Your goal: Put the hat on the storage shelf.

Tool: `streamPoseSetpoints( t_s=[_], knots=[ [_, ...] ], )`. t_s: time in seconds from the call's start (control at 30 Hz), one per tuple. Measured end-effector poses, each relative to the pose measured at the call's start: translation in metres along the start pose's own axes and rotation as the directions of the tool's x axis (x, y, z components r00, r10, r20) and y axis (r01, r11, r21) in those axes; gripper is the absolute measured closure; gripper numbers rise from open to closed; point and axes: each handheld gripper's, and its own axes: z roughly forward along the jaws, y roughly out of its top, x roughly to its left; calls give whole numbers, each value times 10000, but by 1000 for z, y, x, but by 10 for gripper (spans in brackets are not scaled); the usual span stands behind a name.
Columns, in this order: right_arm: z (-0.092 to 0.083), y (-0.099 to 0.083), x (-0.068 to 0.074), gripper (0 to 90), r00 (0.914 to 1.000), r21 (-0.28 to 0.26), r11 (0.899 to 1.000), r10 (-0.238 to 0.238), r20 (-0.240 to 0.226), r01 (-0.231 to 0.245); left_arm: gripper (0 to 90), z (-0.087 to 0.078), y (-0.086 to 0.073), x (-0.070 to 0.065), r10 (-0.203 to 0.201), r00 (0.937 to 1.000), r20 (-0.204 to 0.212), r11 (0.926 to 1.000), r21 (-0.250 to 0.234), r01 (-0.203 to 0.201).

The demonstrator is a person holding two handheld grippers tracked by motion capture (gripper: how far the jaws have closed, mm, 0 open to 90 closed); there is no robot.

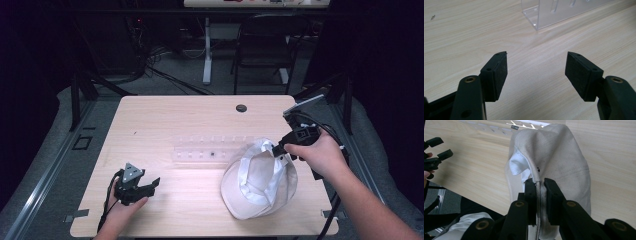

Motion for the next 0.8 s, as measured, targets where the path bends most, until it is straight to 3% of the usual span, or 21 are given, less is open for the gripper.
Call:
streamPoseSetpoints(
  t_s=[0.33, 0.8],
  knots=[
    [-7, 2, 5, 814, 10000, 25, 10000, -36, -79, 36, 345, 0, 0, 0, 43, 10000, 11, 10000, 40, -43],
    [-19, 1, 10, 815, 9973, 9, 9999, 160, -711, -159, 345, 1, 0, -1, 56, 10000, 22, 10000, 30, -56]
  ],
)
